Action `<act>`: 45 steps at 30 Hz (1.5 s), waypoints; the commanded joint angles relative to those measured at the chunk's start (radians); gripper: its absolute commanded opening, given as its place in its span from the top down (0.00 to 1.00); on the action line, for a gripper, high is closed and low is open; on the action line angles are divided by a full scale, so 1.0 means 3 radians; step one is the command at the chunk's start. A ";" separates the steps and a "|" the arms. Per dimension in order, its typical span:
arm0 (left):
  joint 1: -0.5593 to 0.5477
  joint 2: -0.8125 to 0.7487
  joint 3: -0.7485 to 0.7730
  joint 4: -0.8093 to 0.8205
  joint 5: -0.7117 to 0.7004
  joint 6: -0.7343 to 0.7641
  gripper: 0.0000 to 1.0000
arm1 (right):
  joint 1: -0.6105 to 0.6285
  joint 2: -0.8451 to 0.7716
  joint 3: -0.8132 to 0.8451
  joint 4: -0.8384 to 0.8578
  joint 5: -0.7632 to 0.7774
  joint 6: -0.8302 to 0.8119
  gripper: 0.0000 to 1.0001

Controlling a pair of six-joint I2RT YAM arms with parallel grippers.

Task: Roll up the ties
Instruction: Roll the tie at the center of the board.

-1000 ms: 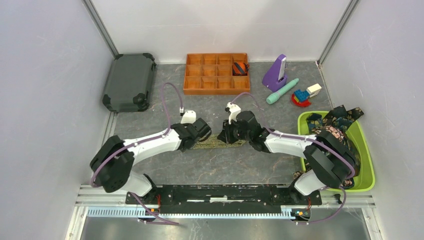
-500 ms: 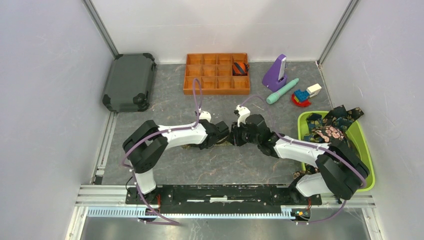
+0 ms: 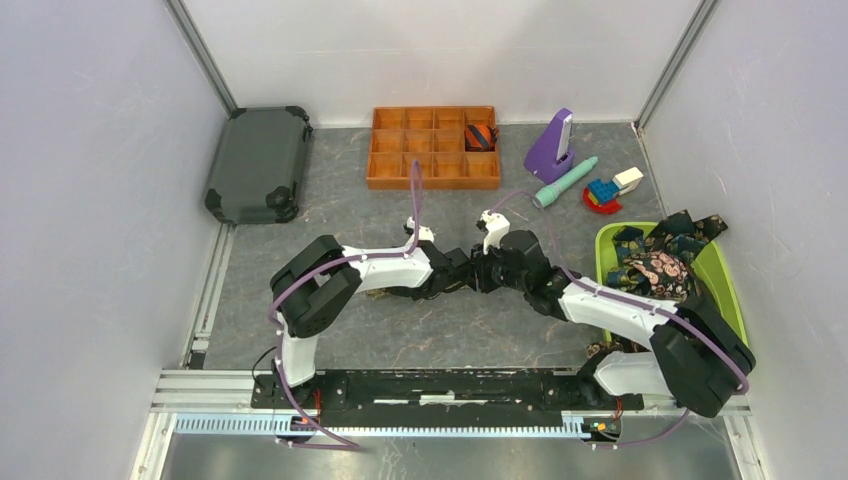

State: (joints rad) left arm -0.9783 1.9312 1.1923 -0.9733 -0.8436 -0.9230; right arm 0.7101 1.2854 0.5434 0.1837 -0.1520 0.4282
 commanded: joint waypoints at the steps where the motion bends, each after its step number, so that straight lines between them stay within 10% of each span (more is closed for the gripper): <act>1: -0.0019 0.0090 0.0001 0.0468 0.0278 -0.0048 0.59 | -0.0015 -0.0145 -0.0010 -0.0041 0.0062 -0.0043 0.76; 18: -0.0083 -0.0528 -0.0137 0.0533 0.0250 0.0114 0.26 | -0.0016 -0.0198 0.0332 -0.0388 0.0261 -0.0065 0.74; 33: -0.0042 -0.1605 -0.0652 0.0856 0.0497 0.0431 0.19 | 0.0133 0.0082 0.0640 -0.0380 0.0296 0.0114 0.58; 45: 0.1156 -0.3145 -0.1805 0.1583 0.1669 0.0932 0.23 | 0.0656 0.0945 0.1461 -0.0369 0.0486 0.0449 0.41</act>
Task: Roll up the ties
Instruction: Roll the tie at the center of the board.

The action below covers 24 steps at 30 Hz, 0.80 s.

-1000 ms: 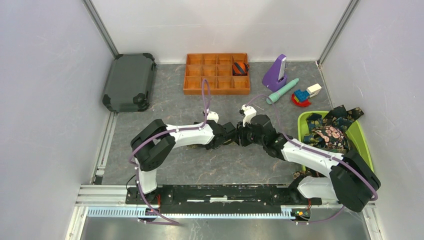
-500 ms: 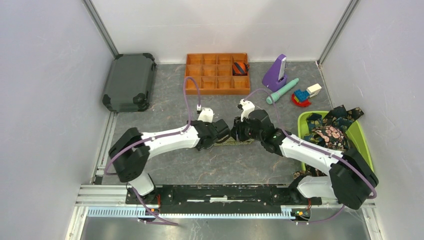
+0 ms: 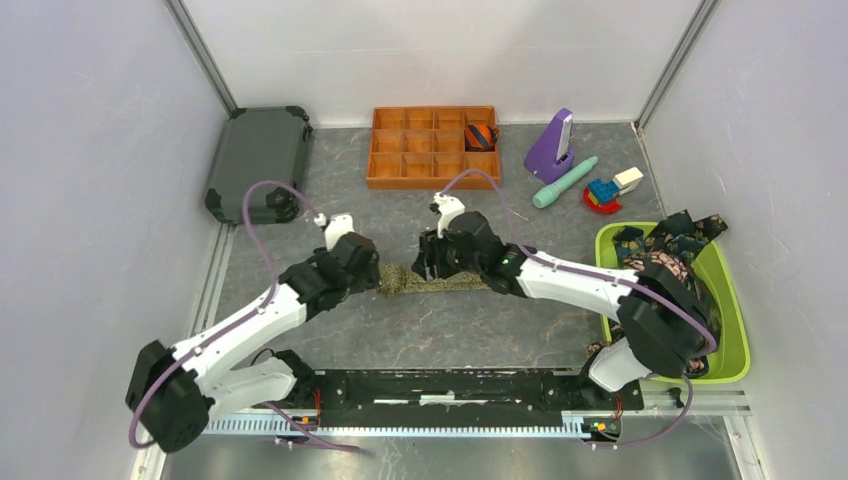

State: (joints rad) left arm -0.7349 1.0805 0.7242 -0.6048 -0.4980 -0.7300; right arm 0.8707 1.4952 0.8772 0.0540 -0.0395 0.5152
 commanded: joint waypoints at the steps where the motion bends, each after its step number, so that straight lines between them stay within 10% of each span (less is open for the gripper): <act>1: 0.0448 -0.0366 -0.0317 0.0399 0.0599 0.0316 0.23 | 0.0156 0.0332 0.0442 0.0049 0.0178 0.0187 0.40; 24: 0.0919 -0.0506 -0.0755 0.1037 0.1279 0.0414 0.23 | 0.0304 0.1178 0.0877 -0.0086 0.0411 0.0236 0.49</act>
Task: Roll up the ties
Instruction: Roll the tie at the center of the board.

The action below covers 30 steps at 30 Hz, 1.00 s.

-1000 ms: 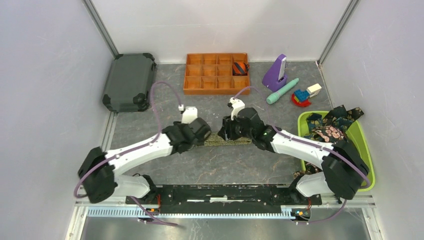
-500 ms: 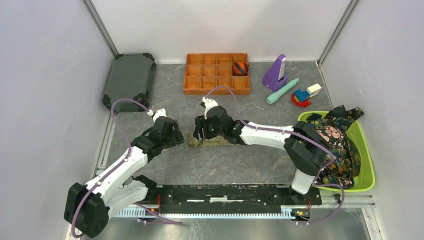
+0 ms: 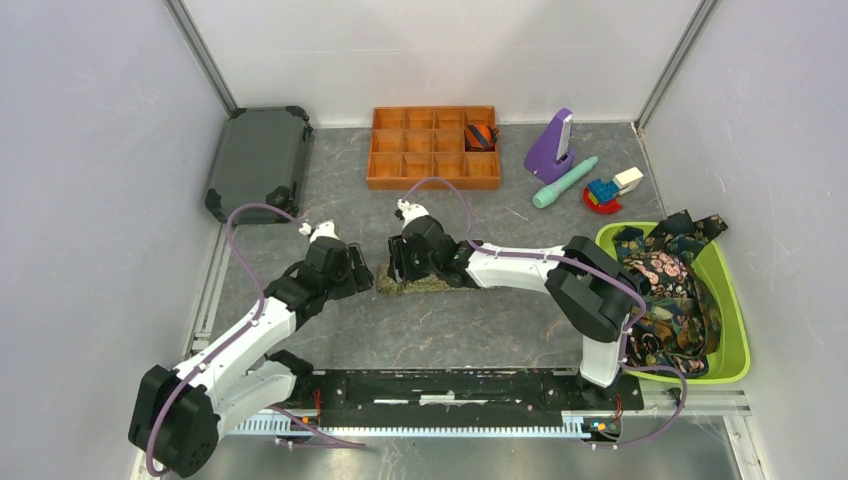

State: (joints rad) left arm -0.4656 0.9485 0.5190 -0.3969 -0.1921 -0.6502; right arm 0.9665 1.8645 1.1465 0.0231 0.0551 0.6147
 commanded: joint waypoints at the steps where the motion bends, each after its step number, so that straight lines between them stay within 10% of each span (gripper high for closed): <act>1: 0.0023 -0.0066 -0.0098 0.0412 0.0323 0.0157 0.23 | -0.0032 -0.0059 -0.0049 0.0032 0.0070 -0.0109 0.49; 30: 0.0109 0.0531 -0.0408 0.1757 0.1186 0.0178 0.25 | -0.0289 -0.0171 -0.0466 0.0377 -0.0340 -0.0297 0.56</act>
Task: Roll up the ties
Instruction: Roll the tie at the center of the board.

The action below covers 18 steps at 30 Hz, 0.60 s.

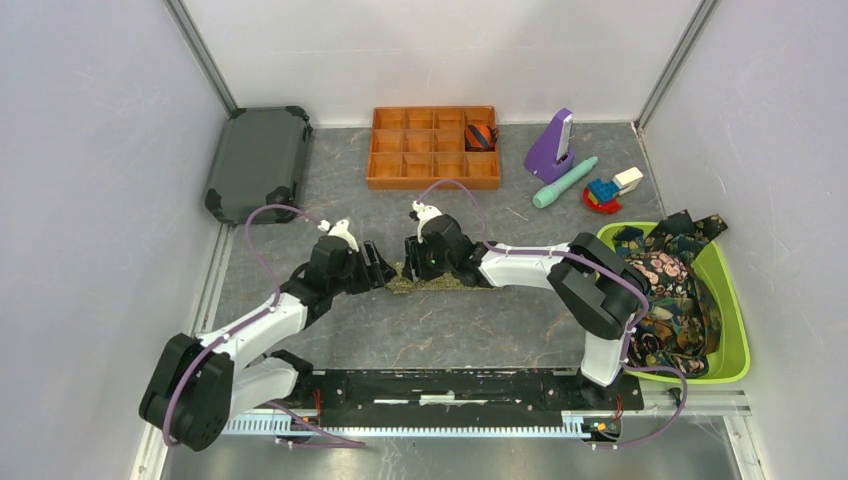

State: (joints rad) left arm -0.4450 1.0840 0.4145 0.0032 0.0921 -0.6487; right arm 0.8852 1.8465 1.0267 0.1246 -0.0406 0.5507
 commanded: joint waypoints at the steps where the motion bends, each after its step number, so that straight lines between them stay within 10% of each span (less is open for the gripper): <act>1: 0.0051 0.0109 -0.0070 0.0462 0.0262 0.0169 0.26 | -0.0019 -0.0111 -0.0078 0.0044 -0.0023 -0.0086 0.56; 18: 0.0221 0.0568 -0.0254 0.1152 0.0615 0.0117 0.30 | -0.0153 0.0053 -0.0271 0.0277 -0.0249 -0.0142 0.63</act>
State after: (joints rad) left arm -0.3935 1.2213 0.3561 0.2321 0.2230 -0.6487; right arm 0.8509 1.8450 0.9714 0.2123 -0.1089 0.5419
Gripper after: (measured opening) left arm 0.705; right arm 0.384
